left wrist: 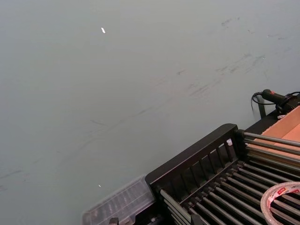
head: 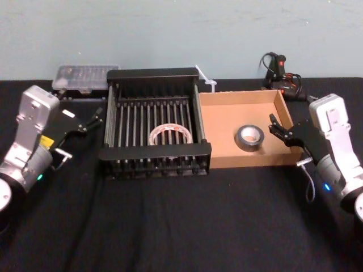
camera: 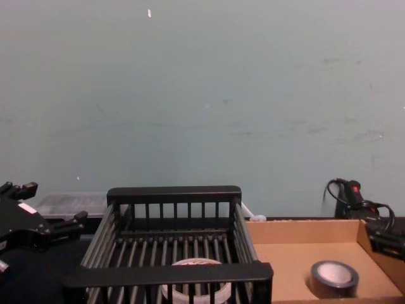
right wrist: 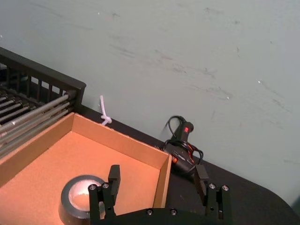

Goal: Pick up the white tape and place it into the black box , Pick up the silver tape and place it into the brown box.

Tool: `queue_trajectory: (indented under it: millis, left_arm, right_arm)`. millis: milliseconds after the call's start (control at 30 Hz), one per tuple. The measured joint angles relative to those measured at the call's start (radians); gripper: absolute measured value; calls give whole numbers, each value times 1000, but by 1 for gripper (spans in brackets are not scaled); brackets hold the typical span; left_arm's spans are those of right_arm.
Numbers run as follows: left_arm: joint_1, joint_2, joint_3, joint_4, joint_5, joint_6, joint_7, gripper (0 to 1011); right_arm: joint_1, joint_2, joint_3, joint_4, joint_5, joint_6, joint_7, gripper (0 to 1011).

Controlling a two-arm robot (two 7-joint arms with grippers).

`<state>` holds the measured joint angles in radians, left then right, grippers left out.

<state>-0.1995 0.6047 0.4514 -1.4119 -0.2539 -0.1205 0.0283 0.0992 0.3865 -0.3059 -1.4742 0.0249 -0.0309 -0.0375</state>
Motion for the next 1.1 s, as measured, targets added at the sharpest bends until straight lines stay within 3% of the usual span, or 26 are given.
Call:
queue_trajectory:
  millis: [167,1100]
  left_arm:
    - [0,0,0,0,0,0,0,1001]
    - [0,0,0,0,0,0,0,1001]
  right_arm:
    - [-14,-12,16,4,-2,-1,1,1002]
    - [-10,-8,10,3,-3,-2,0,1002]
